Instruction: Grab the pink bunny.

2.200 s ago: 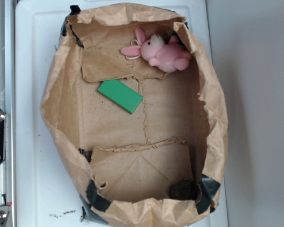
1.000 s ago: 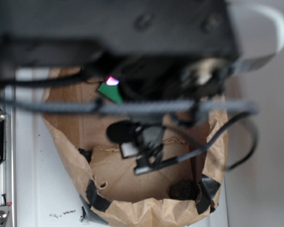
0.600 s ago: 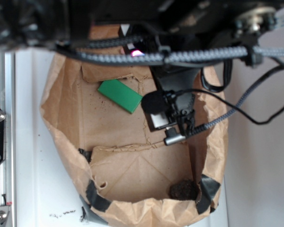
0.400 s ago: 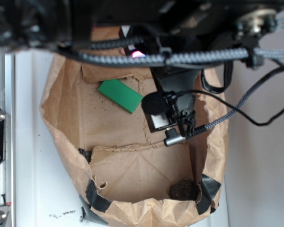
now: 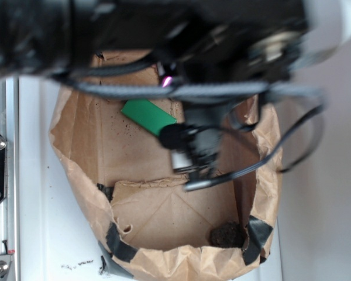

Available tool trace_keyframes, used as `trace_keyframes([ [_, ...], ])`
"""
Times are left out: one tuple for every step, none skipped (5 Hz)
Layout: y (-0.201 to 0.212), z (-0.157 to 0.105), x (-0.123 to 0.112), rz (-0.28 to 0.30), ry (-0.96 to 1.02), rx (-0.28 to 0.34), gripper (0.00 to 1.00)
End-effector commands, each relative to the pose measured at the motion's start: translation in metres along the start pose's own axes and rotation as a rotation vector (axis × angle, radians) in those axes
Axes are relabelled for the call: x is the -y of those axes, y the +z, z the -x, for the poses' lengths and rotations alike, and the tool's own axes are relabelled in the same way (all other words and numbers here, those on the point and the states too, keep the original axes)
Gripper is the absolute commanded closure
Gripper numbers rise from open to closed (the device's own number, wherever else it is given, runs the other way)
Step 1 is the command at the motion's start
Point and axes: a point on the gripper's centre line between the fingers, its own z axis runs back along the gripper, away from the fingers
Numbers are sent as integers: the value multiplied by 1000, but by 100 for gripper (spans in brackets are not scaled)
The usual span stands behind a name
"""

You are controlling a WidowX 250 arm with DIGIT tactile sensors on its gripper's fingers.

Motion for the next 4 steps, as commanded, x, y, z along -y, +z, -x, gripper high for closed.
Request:
trace_keyframes([
  [-15,-4,-42,-21,-279,259,0],
  [-24,-30,-46,-49,-245,230,0],
  [-29,-37,-48,-46,-248,252,0],
  [-29,-37,-48,-46,-248,252,0],
])
